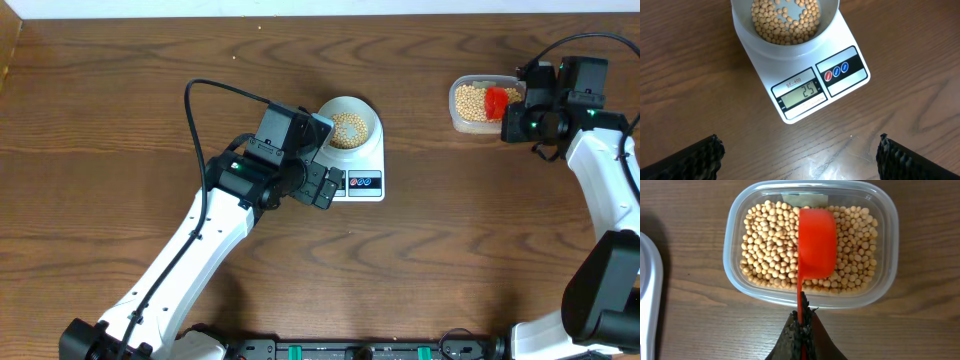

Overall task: Scoop item into bowl and weigh 50g on scale
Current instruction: 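Return right gripper with empty scoop to the bean tub, then dip the scoop into the beans again with right gripper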

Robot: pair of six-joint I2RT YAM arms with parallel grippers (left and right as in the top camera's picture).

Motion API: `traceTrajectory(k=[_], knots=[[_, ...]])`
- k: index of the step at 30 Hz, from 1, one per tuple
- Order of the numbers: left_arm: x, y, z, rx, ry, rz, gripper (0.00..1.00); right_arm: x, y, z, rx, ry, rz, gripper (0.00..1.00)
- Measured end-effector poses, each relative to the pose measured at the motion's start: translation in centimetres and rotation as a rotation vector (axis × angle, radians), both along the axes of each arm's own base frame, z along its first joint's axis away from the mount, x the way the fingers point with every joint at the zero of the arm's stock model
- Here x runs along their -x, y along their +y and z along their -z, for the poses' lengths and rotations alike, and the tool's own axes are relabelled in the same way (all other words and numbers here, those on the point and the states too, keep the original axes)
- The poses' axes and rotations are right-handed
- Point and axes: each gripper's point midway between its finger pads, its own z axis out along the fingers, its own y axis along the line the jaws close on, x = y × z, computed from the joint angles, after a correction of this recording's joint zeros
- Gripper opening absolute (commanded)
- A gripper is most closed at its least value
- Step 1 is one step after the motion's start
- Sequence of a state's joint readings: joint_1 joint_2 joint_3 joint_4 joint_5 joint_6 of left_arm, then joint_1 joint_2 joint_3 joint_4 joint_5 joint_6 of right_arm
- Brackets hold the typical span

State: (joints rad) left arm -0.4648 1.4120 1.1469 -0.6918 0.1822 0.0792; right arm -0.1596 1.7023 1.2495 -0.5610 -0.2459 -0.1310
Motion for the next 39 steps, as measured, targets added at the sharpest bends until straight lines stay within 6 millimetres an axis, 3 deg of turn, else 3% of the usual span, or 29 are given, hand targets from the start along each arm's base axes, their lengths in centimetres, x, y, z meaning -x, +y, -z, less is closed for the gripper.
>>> traceTrajectory(k=[12, 23, 39], knots=[[0.0, 0.0, 0.0, 0.0, 0.0, 0.0, 1.0, -0.9, 2.9, 3.3, -0.276, 0.055, -0.041, 0.01], [0.0, 0.0, 0.0, 0.0, 0.0, 0.0, 1.0, -0.6, -1.6, 1.4, -0.505, -0.005, 0.048, 0.01], [0.0, 0.0, 0.0, 0.0, 0.0, 0.0, 1.0, 0.5, -5.0, -1.5, -0.723, -0.089, 0.079, 0.01]])
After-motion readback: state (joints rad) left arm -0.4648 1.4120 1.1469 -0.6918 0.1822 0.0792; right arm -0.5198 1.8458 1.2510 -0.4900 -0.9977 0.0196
